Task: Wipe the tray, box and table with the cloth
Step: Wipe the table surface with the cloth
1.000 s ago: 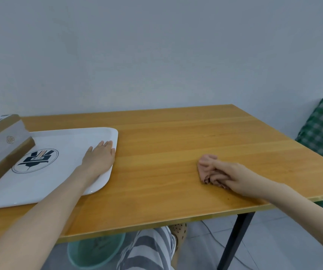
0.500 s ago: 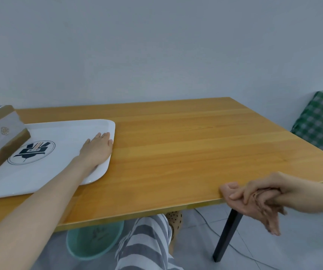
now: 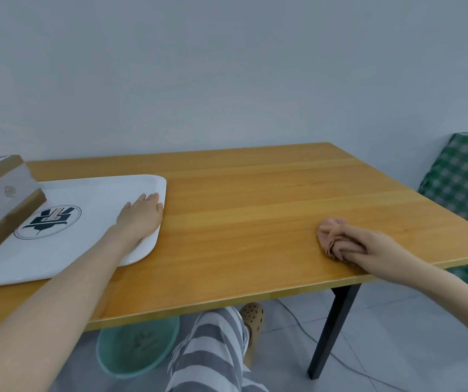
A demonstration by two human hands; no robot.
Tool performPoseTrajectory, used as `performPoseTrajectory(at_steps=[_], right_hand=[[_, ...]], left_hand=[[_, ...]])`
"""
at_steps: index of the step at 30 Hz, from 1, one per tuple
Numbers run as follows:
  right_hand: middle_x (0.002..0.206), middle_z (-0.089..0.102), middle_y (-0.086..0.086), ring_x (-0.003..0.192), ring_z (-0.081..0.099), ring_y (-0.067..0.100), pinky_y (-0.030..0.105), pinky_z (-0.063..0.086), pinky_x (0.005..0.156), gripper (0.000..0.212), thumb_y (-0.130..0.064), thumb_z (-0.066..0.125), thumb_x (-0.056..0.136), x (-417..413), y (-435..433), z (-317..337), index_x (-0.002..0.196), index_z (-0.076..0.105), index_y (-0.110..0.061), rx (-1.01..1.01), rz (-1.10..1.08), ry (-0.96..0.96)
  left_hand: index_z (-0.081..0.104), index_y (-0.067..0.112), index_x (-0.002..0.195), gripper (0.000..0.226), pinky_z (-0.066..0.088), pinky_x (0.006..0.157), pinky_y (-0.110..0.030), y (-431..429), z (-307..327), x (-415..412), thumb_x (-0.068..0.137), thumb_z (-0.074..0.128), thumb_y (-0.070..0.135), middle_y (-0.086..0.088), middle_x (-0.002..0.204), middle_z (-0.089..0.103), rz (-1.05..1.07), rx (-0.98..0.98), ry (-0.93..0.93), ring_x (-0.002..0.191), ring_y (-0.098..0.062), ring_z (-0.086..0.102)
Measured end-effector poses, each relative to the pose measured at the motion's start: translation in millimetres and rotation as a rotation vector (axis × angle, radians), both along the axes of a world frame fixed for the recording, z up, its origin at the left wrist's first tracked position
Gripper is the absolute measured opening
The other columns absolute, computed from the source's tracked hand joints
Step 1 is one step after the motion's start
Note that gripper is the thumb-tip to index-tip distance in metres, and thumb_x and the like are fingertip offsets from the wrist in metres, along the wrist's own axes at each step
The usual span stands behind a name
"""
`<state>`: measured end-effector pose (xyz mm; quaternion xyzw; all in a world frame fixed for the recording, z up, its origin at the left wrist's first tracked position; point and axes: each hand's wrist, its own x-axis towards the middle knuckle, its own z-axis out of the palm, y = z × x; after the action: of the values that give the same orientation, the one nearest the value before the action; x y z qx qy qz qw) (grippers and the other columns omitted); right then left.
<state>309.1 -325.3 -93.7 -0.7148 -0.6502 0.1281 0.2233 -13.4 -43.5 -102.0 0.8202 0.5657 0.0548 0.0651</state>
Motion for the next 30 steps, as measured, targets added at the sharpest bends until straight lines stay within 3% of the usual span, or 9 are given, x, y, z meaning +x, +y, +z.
performPoseTrajectory(at_steps=[2,7,12,15,19,21,25,28,30], right_hand=[[0.121,0.058,-0.029,0.114,0.056,0.002,0.032,0.050,0.090,0.044,0.000,0.049,0.083,-4.4,-7.0,-2.1,0.095,0.057,-0.042,0.019,0.053,0.019],[0.129,0.048,-0.036,0.123,0.043,-0.014,0.017,0.046,0.092,0.048,-0.005,0.050,0.067,-29.8,-18.5,-6.0,0.099,0.057,-0.040,0.010,0.192,0.120],[0.139,0.032,-0.036,0.121,0.033,-0.025,0.012,0.041,0.095,0.050,0.001,0.047,0.082,-41.1,11.0,7.0,0.113,0.055,-0.037,-0.172,0.290,0.044],[0.140,0.031,-0.029,0.123,0.036,-0.009,0.017,0.036,0.097,0.045,-0.003,0.045,0.089,-51.8,49.0,12.5,0.121,0.049,-0.035,-0.206,0.299,-0.053],[0.132,0.048,-0.009,0.112,0.053,0.014,0.031,0.048,0.084,0.038,-0.003,0.043,0.090,-62.7,113.2,14.5,0.116,0.049,-0.030,-0.165,0.267,-0.064],[0.122,0.054,-0.005,0.105,0.055,0.014,0.035,0.049,0.081,0.039,-0.002,0.041,0.085,-65.3,145.2,12.9,0.110,0.050,-0.031,-0.147,0.245,-0.080],[0.102,0.059,-0.005,0.075,0.051,0.005,0.026,0.043,0.065,0.033,-0.008,0.038,0.083,-73.7,196.5,7.6,0.103,0.052,-0.029,-0.147,0.173,-0.056],[0.109,0.056,-0.002,0.091,0.049,0.019,0.029,0.042,0.076,0.029,-0.013,0.037,0.086,-84.4,225.4,4.8,0.108,0.050,-0.026,-0.155,0.130,-0.103],[0.128,0.049,0.003,0.112,0.047,0.026,0.031,0.039,0.085,0.035,-0.017,0.036,0.090,-95.3,239.8,6.2,0.123,0.045,-0.023,-0.189,0.115,-0.190]], left_hand=[[0.014,0.010,0.151,0.050,0.011,0.119,-0.041,0.1,0.4,-0.8,0.103,0.014,0.024,-0.009,0.158,0.017,0.007,-0.004,-0.003,0.148,-0.021,0.008],[0.014,0.010,0.151,0.050,0.011,0.119,-0.041,0.2,0.2,1.3,0.103,0.014,0.023,-0.009,0.158,0.017,0.008,-0.006,0.004,0.148,-0.020,0.008],[0.014,0.010,0.151,0.050,0.013,0.119,-0.042,2.1,0.0,1.2,0.103,0.014,0.024,-0.009,0.158,0.018,0.007,-0.002,0.004,0.148,-0.021,0.010],[0.015,0.010,0.151,0.050,0.014,0.118,-0.043,1.4,-0.2,0.8,0.103,0.014,0.024,-0.009,0.158,0.019,0.006,-0.004,0.003,0.147,-0.022,0.012],[0.017,0.010,0.150,0.050,0.015,0.118,-0.044,2.4,-1.3,0.0,0.103,0.014,0.024,-0.009,0.157,0.021,0.005,-0.001,-0.001,0.147,-0.021,0.014],[0.016,0.011,0.151,0.050,0.012,0.119,-0.043,3.6,-1.7,-0.5,0.103,0.014,0.024,-0.007,0.158,0.019,0.002,0.001,-0.005,0.147,-0.020,0.012],[0.017,0.012,0.151,0.050,0.010,0.119,-0.042,5.8,-3.5,-1.7,0.103,0.014,0.025,-0.006,0.158,0.019,-0.013,0.007,-0.016,0.148,-0.018,0.009],[0.018,0.012,0.150,0.049,0.010,0.119,-0.041,7.3,-5.8,-1.8,0.103,0.015,0.025,-0.004,0.158,0.020,-0.019,0.020,-0.028,0.148,-0.017,0.009],[0.019,0.011,0.150,0.049,0.011,0.119,-0.041,8.2,-6.9,-1.5,0.103,0.015,0.024,-0.004,0.158,0.021,-0.020,0.036,-0.034,0.148,-0.017,0.010]])
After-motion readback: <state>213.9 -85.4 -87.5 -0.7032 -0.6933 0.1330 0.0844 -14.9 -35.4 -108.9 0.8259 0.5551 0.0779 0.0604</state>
